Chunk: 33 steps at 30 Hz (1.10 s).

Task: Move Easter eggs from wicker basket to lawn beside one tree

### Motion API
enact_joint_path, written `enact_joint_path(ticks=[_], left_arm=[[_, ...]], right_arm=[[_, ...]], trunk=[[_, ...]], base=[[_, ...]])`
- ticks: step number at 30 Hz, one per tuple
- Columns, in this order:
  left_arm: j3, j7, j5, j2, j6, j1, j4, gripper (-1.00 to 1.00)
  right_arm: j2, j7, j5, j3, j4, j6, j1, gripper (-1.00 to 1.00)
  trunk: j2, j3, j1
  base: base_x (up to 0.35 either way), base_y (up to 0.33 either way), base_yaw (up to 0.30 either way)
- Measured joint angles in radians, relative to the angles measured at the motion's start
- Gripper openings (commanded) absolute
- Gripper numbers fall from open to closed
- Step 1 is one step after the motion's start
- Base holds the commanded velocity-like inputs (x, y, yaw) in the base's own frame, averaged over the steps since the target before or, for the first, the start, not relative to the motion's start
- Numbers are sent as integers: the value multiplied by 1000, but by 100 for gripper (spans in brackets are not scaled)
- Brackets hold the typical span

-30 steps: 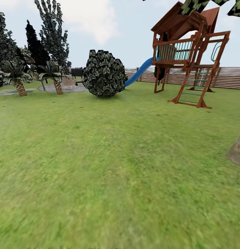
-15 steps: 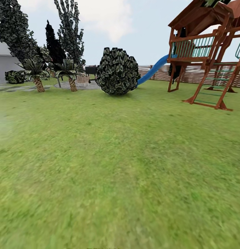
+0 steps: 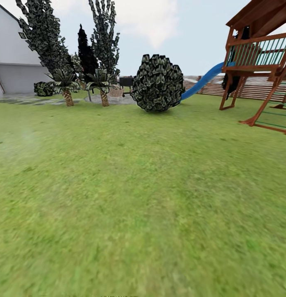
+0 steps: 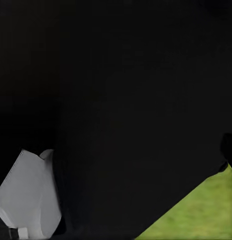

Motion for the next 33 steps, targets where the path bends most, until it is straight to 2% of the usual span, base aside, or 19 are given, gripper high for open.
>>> enact_joint_path(ticks=[5, 17, 18, 20, 33], left_arm=[[0, 0, 0, 0, 0, 0, 0, 100], [0, 0, 0, 1, 0, 0, 0, 100], [0, -1, 0, 0, 0, 0, 0, 100], [0, -1, 0, 0, 0, -1, 0, 100], [0, 0, 0, 1, 0, 0, 0, 100]], right_arm=[[17, 5, 4, 2, 4, -3, 0, 100], [14, 3, 10, 6, 12, -6, 0, 100], [16, -2, 12, 27, 8, -2, 0, 100], [16, -4, 12, 41, 8, -4, 0, 100], [14, -5, 12, 54, 12, -8, 0, 100]], trunk=[[0, -2, 0], [0, -4, 0], [0, -4, 0], [0, -5, 0], [0, -11, 0]], base=[[0, 0, 281], [0, 0, 288], [0, 0, 281], [0, 0, 280], [0, 0, 280]])
